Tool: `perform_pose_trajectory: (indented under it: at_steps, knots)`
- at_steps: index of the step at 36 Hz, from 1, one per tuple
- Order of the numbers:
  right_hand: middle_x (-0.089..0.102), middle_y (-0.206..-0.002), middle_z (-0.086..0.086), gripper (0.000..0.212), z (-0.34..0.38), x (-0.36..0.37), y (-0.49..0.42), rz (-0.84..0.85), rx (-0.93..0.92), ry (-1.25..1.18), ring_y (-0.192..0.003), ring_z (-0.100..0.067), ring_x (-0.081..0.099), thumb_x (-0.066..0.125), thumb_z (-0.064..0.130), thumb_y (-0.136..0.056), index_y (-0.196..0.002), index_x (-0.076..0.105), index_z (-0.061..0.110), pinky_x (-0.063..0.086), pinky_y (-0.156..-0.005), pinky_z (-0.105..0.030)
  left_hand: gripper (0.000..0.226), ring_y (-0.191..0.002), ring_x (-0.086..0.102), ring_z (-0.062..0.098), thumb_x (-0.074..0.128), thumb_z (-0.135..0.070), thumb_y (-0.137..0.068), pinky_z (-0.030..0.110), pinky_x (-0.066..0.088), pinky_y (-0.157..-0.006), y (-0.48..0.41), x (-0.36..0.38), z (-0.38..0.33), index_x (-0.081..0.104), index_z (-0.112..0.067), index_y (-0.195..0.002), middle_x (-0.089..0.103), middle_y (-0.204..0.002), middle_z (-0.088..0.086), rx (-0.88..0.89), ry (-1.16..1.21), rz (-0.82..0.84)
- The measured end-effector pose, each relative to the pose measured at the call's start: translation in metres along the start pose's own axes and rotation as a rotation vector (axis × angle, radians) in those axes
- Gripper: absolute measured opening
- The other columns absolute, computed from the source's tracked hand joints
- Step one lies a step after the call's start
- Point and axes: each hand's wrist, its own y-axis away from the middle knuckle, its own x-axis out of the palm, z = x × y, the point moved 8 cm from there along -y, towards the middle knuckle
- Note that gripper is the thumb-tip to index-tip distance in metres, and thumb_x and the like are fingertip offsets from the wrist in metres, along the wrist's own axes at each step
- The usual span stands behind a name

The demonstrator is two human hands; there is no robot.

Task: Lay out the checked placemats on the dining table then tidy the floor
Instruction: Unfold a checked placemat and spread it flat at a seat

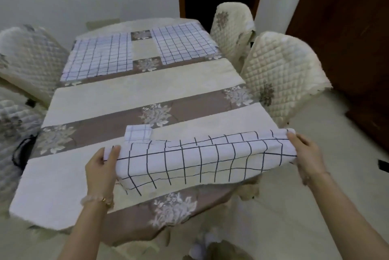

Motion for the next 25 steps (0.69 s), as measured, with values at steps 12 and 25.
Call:
perform_pose_trajectory:
  at_steps: [12,25]
  knots:
    - [0.067,-0.096,0.000,0.026,-0.034,-0.214,0.086,-0.458,0.019,-0.121,-0.086,-0.013,0.063,0.056,0.028,-0.093,-0.114,0.064,0.016,0.051,-0.077,-0.028,0.026,-0.069,0.047,0.016,0.056,-0.022,-0.091,0.031,0.039,-0.065,0.078,0.195,-0.051,0.055,-0.005,-0.072,0.054,-0.072,0.008,0.098,-0.012,0.546]
    - [0.067,-0.084,-0.006,0.011,-0.146,-0.388,0.143,-0.635,0.261,-0.109,-0.070,-0.017,0.062,0.058,0.018,-0.091,-0.088,0.067,0.013,0.049,-0.056,-0.025,0.026,-0.070,0.050,0.012,0.056,-0.027,-0.090,0.027,0.039,-0.064,0.235,0.372,-0.025,0.057,-0.003,-0.080,0.057,-0.075,0.003,0.063,-0.244,0.922]
